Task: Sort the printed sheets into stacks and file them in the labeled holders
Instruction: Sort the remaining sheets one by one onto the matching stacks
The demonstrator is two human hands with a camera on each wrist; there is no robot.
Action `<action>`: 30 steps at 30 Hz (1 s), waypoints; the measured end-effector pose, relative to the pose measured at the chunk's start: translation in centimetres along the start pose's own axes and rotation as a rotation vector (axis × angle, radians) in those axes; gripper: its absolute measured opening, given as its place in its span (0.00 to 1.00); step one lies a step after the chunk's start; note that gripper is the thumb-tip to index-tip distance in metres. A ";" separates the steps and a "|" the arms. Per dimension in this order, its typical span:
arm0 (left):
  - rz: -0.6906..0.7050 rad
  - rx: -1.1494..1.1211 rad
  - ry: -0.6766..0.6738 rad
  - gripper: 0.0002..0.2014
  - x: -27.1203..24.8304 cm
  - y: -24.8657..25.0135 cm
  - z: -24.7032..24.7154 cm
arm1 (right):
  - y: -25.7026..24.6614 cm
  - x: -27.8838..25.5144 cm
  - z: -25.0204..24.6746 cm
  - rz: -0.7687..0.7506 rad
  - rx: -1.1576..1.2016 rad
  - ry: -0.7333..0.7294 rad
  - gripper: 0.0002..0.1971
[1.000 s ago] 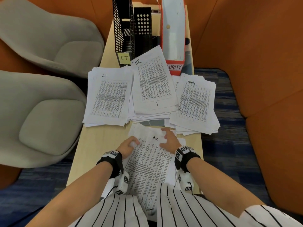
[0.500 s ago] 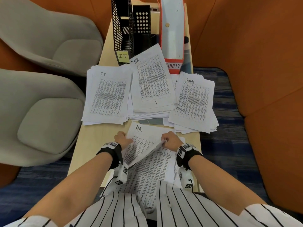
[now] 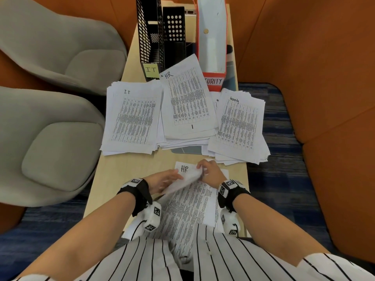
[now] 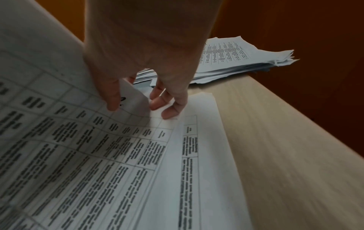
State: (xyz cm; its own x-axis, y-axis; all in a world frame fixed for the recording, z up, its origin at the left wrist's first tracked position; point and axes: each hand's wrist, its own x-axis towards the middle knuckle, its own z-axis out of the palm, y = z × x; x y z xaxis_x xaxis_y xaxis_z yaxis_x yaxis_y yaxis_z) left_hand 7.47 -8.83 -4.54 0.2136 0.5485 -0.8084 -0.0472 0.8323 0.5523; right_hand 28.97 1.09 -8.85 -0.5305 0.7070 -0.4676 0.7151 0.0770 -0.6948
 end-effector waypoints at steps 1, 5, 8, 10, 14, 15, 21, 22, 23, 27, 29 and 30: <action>-0.038 0.028 -0.031 0.24 0.1 0.1 0.0 | 0.0 0.0 0.1 -0.012 0.005 0.024 0.20; -0.084 0.301 0.014 0.25 0.5 0.6 1.0 | 0.1 0.1 0.0 -0.096 -0.010 0.022 0.25; -0.050 0.467 -0.026 0.52 0.7 0.8 1.6 | 0.4 0.3 -0.1 -0.107 -0.025 -0.008 0.27; -0.010 0.574 0.062 0.65 0.7 1.2 1.9 | 0.5 0.4 0.1 -0.067 -0.010 -0.006 0.27; 0.171 0.478 0.284 0.59 0.9 0.6 1.7 | 0.1 0.4 0.6 0.164 0.104 0.116 0.24; 0.211 0.384 0.324 0.54 0.8 0.4 1.5 | 0.3 0.4 0.5 0.193 0.124 0.164 0.25; 0.033 0.221 0.714 0.32 0.4 -1.2 -2.2 | 4.2 -1.1 -2.7 0.634 -0.002 0.467 0.21; -0.022 0.278 0.703 0.33 0.7 -1.7 -2.7 | 4.1 -1.7 -3.2 0.767 -0.031 0.461 0.26; -0.070 0.338 0.669 0.32 1.0 -2.0 -2.8 | 4.2 -1.9 -3.4 0.856 -0.055 0.432 0.29; -0.077 0.444 0.610 0.27 2.4 -2.3 -1.2 | 2.5 -1.3 -2.0 0.829 -0.041 0.168 0.26; -0.076 0.432 0.617 0.26 2.9 -2.4 -0.3 | 1.0 -0.8 -0.6 0.765 -0.008 0.112 0.23; -0.083 0.426 0.621 0.25 3.0 -2.3 0.0 | 0.0 -0.4 -0.1 0.728 -0.026 0.090 0.19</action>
State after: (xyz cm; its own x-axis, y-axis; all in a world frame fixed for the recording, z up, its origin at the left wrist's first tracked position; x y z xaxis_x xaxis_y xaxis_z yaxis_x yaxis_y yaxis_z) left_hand 8.21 -9.13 -8.20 -0.3949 0.5348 -0.7470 0.3533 0.8390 0.4139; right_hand 29.25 0.82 -8.62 0.1221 0.6405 -0.7582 0.8832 -0.4186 -0.2114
